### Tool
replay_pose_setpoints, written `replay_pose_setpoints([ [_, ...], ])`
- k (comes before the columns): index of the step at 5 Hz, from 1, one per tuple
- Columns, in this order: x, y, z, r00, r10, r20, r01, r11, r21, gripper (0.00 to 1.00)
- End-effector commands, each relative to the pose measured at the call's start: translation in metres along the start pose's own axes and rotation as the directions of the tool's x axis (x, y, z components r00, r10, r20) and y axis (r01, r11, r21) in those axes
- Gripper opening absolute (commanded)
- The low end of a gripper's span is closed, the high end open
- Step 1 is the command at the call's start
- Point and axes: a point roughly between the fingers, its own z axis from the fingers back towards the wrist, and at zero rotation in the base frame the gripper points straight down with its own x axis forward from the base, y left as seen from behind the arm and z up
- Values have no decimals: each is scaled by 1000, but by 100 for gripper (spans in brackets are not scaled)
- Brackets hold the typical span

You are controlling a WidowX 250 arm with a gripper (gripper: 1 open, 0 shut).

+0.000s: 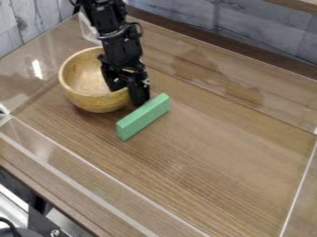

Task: Move green object from inside the wooden bowl to the table next to it

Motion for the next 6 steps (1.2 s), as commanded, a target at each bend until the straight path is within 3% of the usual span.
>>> replay_pose_setpoints([
  [1,-24,-18,-25,991,-67,-115,62,997,-48,100],
  [3,-12,-28,-28,988,-68,-141,61,997,-52,100],
  [6,-11,-32,-33,987,0,-159,-10,998,-62,100],
])
